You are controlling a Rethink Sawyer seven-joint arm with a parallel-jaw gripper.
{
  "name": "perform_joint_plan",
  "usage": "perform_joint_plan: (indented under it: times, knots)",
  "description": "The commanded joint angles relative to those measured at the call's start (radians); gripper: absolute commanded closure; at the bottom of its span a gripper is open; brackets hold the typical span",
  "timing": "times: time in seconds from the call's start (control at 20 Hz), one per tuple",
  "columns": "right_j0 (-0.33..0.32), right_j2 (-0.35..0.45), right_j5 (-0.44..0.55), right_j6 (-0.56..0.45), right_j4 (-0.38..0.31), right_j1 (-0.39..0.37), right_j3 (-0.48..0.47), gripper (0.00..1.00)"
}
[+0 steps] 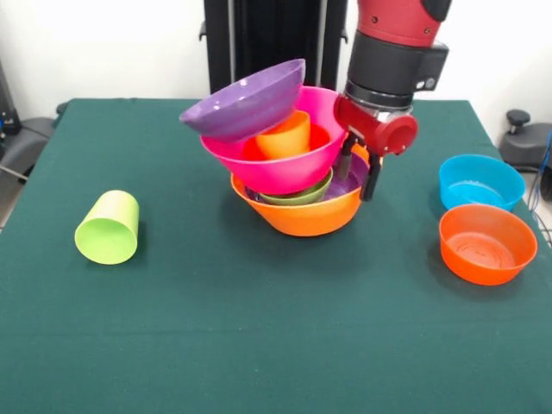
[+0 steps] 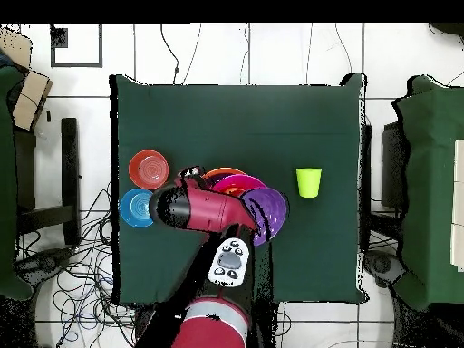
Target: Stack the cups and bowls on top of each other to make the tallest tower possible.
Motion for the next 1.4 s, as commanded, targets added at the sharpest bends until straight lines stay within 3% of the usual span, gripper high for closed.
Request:
perform_joint_plan:
  times: [0.05, 0.15, 0.3, 0.65, 0.85, 1.25, 1.4]
  knots:
    - [0.027, 0.138, 0.001, 0.018, -0.064, -0.015, 0.125, 0.0]
    - [0.05, 0.11, 0.051, 0.017, -0.055, -0.026, 0.108, 0.0]
    - [0.03, 0.121, 0.107, -0.013, -0.055, -0.06, 0.115, 0.0]
    - [0.017, 0.143, 0.118, -0.003, -0.036, -0.1, 0.134, 0.0]
    - [0.084, 0.087, 0.274, 0.065, 0.017, -0.099, 0.015, 0.0]
    - [0.097, 0.057, 0.568, 0.109, 0.023, -0.036, -0.246, 0.0]
    - [0.103, 0.05, 0.621, 0.135, 0.022, -0.003, -0.317, 0.0]
